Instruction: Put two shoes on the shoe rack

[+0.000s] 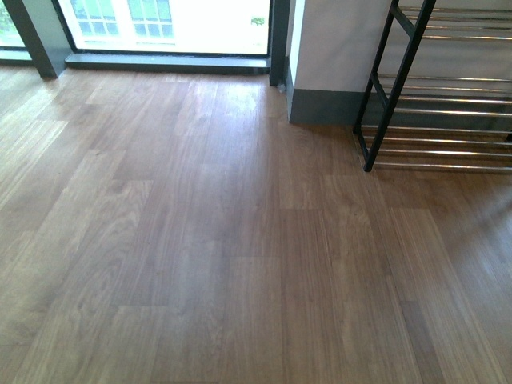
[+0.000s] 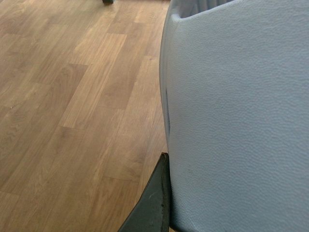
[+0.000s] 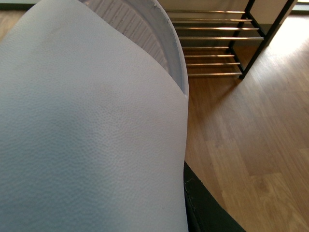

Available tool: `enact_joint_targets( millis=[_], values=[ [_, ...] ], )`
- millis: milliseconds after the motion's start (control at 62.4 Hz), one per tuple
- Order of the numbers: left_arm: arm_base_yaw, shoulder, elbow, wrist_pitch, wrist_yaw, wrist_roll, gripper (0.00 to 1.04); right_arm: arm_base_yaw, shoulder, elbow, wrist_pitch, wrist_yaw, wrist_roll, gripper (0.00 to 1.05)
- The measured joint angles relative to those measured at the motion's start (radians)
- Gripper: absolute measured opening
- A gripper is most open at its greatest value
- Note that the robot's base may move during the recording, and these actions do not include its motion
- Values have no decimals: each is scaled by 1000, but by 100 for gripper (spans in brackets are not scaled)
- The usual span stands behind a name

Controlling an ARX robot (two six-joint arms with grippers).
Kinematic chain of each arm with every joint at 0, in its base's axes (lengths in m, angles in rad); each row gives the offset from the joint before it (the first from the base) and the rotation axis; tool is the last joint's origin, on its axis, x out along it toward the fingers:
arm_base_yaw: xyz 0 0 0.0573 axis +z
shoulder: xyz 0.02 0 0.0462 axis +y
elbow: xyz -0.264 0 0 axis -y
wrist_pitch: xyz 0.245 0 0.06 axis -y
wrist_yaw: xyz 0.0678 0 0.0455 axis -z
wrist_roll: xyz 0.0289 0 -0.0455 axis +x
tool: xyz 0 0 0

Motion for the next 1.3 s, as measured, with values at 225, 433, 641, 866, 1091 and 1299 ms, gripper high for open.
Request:
enact_joint_targets(
  millis=[225,433,641,866,1091,1299],
  values=[
    [1,-1,0,0,1,0,2,3,-1,0,0,0,0,1],
    [1,-1,0,0,4,0,2,2,-1,0,0,5,0,1],
    [0,-1,0,0,3,0,2,1,-1,0,0,3,0,1],
    [0,-1,0,0,3,0,2,1,0,0,0,3,0,1],
    [0,-1,0,0,3,0,2,1,0,0,0,3,0,1],
    [0,-1,0,0,3,0,2,1,0,0,0,4,0,1]
  ],
)
